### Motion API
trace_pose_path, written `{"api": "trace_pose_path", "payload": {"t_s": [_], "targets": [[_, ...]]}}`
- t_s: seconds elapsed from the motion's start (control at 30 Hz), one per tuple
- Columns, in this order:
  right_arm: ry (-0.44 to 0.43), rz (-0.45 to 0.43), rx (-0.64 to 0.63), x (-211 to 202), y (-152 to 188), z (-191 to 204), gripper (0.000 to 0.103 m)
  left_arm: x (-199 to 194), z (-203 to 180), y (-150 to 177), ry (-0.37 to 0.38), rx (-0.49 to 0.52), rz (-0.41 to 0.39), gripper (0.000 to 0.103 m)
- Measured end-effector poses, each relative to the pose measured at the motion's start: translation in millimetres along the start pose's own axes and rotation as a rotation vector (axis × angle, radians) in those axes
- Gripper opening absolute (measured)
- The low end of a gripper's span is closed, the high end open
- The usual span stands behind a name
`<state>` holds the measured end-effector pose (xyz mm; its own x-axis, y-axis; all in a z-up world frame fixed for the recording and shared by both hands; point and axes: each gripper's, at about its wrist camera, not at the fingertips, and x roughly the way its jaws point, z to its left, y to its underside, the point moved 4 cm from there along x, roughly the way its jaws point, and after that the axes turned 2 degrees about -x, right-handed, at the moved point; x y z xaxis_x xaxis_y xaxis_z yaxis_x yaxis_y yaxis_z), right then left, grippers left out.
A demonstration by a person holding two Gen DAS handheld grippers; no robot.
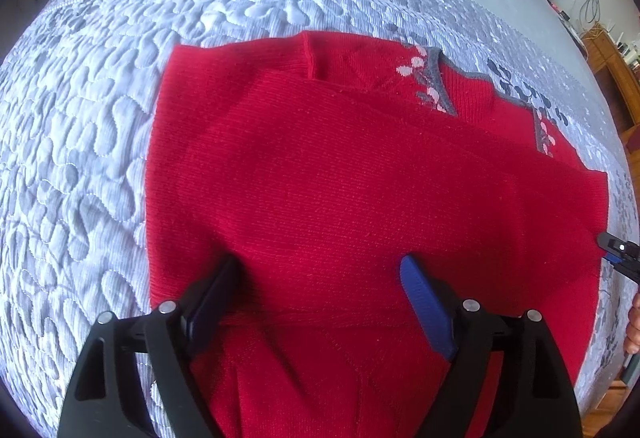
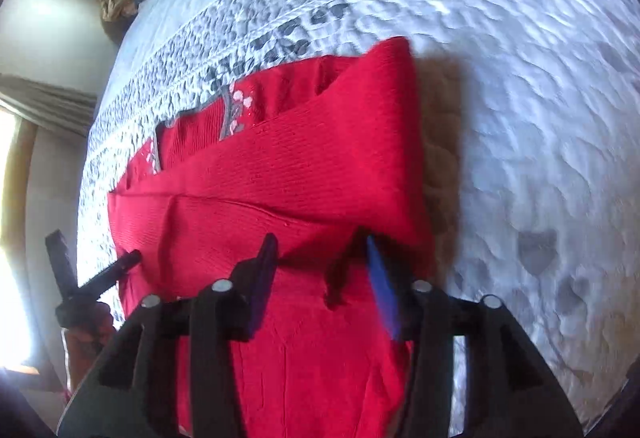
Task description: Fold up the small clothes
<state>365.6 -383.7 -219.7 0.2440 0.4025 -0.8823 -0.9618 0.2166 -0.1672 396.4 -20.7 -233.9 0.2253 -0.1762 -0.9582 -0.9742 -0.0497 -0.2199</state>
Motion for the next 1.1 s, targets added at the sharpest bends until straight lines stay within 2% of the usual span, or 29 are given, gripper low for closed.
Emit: {"api": "trace_pose_path", "payload": {"t_s": [0.03, 0.07, 0.13, 0.2, 0.33, 0.4, 0.47, 0.5, 0.53, 0.6, 0.7, 0.8, 0.87, 0.93, 0.97, 1.0, 1.03, 1.1], "targets": [[0.007, -0.004, -0.004, 3.2, -2.7, 0.9, 0.048, 0.5, -0.5, -0.3, 0.000, 0.001, 0.000, 0.084], [0.012, -0.001, -0.019, 5.7, -4.7, 3.3, 0.043, 0.8, -0.8, -0.1, -0.001, 0.003, -0.001, 0.085], [-0.008, 0.029, -0.040, 10.8, -8.0, 7.6, 0.009, 1.9, -2.0, -0.5, -0.002, 0.007, -0.004, 0.087], [-0.051, 0.014, -0.064, 2.0, -8.9, 13.1, 0.007, 3.0, -2.8, -0.7, -0.001, 0.014, -0.007, 0.088], [-0.054, -0.076, -0.095, -23.2, -18.3, 16.4, 0.006, 0.4, -1.6, -0.7, 0.010, -0.010, -0.028, 0.088], [-0.038, -0.112, -0.069, -28.2, -27.7, 10.4, 0.006, -9.0, 3.1, -1.6, 0.022, -0.079, -0.071, 0.081], [0.031, -0.111, -0.026, -19.1, -35.4, -0.8, 0.015, -23.1, 2.9, -4.0, 0.077, -0.136, -0.134, 0.078], [0.062, -0.106, -0.024, -14.5, -36.3, -3.9, 0.024, -26.6, 0.2, -5.4, 0.095, -0.144, -0.147, 0.078], [0.081, -0.092, -0.021, -10.3, -35.7, -7.0, 0.028, -26.8, -2.1, -6.2, 0.088, -0.143, -0.149, 0.078], [0.045, -0.074, 0.002, -7.8, -26.8, -12.9, 0.028, -22.2, -6.2, -6.4, 0.053, -0.117, -0.138, 0.078], [-0.028, -0.059, 0.004, -14.8, -8.2, -15.5, 0.033, -20.4, -5.1, -5.0, -0.013, -0.075, -0.177, 0.078], [-0.035, -0.002, -0.021, -8.0, 7.0, -13.8, 0.035, -14.0, 0.0, -3.2, -0.037, -0.065, -0.187, 0.078], [-0.007, 0.013, -0.028, -1.1, 8.8, -14.1, 0.033, -10.0, -0.2, -2.5, -0.048, -0.052, -0.197, 0.080], [-0.021, 0.017, -0.010, 4.5, 8.2, -11.0, 0.032, -8.1, -4.0, -0.6, -0.070, -0.031, -0.201, 0.081], [-0.028, 0.022, -0.019, 5.6, 8.5, -7.1, 0.026, -7.3, -4.7, -0.7, -0.075, -0.026, -0.203, 0.082], [-0.033, 0.025, -0.031, 4.3, 9.8, -5.6, 0.012, -6.3, -5.3, -1.3, -0.079, -0.023, -0.204, 0.082], [-0.042, 0.022, -0.041, 1.0, 11.8, -3.9, 0.006, -5.9, -5.6, -1.2, -0.081, -0.021, -0.205, 0.082], [-0.066, -0.011, -0.038, -13.2, 15.6, -1.7, 0.006, -4.9, -5.0, -0.8, -0.079, -0.015, -0.203, 0.083]]}}
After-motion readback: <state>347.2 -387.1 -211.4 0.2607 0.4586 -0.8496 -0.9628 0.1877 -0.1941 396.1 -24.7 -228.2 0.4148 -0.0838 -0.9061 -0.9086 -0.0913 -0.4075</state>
